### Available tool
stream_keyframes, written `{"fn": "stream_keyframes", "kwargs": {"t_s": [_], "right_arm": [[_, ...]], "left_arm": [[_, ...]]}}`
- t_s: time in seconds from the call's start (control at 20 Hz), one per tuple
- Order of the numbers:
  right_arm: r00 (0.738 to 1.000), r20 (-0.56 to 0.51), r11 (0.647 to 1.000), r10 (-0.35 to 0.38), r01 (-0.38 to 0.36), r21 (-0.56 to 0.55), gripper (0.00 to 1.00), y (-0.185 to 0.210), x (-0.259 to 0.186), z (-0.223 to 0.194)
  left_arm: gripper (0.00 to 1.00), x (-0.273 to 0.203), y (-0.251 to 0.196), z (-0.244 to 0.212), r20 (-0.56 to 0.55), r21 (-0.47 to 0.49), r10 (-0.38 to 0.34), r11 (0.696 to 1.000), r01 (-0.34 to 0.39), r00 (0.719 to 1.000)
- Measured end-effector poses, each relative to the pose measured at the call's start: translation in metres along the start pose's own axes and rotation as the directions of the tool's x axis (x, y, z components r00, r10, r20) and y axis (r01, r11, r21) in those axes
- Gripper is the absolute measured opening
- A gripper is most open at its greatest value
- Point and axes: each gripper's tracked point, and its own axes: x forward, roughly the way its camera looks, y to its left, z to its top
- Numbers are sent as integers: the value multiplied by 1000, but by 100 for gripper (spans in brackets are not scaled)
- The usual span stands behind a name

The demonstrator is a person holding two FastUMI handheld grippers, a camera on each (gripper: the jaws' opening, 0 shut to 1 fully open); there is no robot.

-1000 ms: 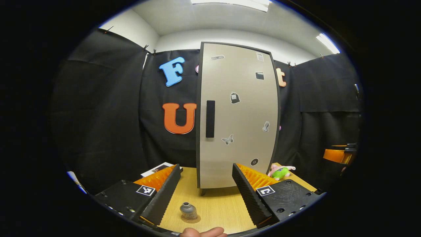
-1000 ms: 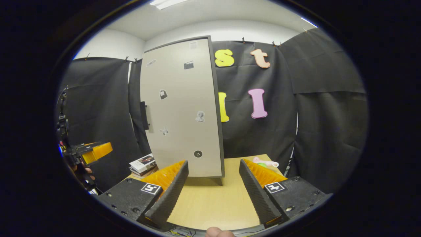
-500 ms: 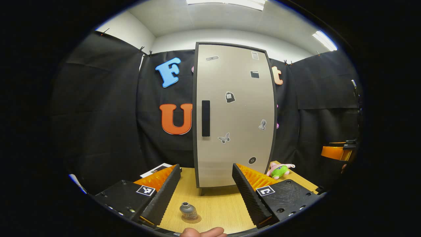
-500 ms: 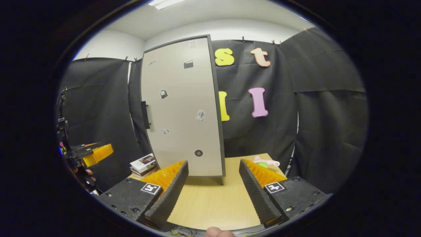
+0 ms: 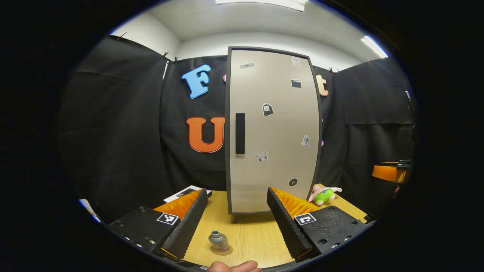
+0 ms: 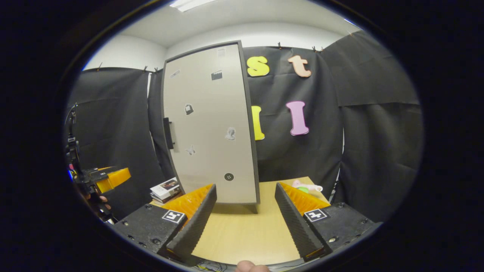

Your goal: Open the cabinet door with the right hand, grasp the bottle in the cabinet with the left hand and place it on the coaster, then close the cabinet door with the right hand.

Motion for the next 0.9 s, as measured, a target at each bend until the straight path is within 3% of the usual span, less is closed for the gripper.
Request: {"fn": "stream_keyframes", "kwargs": {"t_s": [0.1,0.15,0.2,0.25,0.4,0.9], "right_arm": [[1000,25,1000,-13,13,-4,96,-2,-3,7],[999,37,1000,-16,16,-5,100,-3,-2,10],[999,39,1000,-16,16,-6,96,-2,-2,10],[999,41,1000,-14,14,-5,100,-2,-3,10],[999,42,1000,-15,15,-4,96,-2,-4,10],[998,49,999,-50,50,-6,100,-9,-10,12]], "left_arm": [[95,-1,-1,3,6,1,1,1000,-1,1000],[95,-1,-1,3,9,1,1,1000,-1,1000],[95,-1,0,3,10,1,-1,1000,1,1000],[95,-1,0,3,13,3,-3,1000,3,1000],[95,-2,0,6,18,-3,0,1000,0,1000],[95,-7,0,6,22,-5,-9,1000,9,1000]]}}
